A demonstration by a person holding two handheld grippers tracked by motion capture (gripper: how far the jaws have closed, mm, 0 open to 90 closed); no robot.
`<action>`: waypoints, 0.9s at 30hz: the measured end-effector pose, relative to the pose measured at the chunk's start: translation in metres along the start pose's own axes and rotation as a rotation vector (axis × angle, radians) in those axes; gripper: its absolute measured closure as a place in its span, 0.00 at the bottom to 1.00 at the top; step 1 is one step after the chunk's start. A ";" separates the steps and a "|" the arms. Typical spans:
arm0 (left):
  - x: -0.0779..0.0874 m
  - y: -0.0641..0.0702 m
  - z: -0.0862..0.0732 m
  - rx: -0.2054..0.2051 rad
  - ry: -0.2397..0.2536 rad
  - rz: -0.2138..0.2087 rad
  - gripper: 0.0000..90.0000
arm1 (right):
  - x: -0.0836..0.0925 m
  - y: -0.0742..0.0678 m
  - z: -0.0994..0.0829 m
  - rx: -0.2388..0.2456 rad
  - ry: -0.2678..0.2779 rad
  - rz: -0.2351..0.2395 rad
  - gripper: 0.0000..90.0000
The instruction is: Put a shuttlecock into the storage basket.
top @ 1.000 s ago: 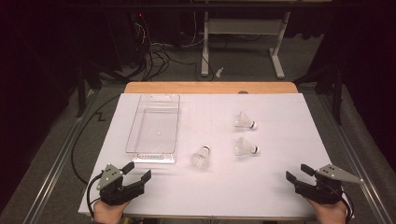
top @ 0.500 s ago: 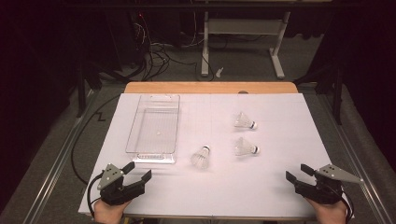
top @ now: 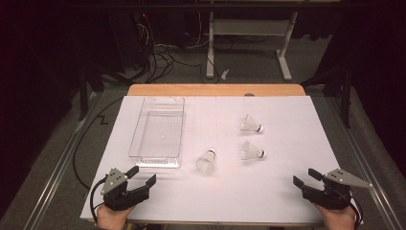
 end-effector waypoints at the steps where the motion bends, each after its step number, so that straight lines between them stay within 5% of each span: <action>1: 0.000 0.000 0.000 0.000 0.000 0.000 0.31 | 0.000 0.000 0.000 0.000 0.000 0.000 0.37; 27: -0.008 0.015 -0.007 -0.009 -0.045 -0.033 0.31 | 0.000 0.001 -0.001 -0.002 -0.004 -0.003 0.37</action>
Point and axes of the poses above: each handheld gripper's, and its own axes: x roughly backward along the jaws, z roughly out of its top, y roughly to its right, the point moved 7 cm from there along -x, roughly forward along the jaws
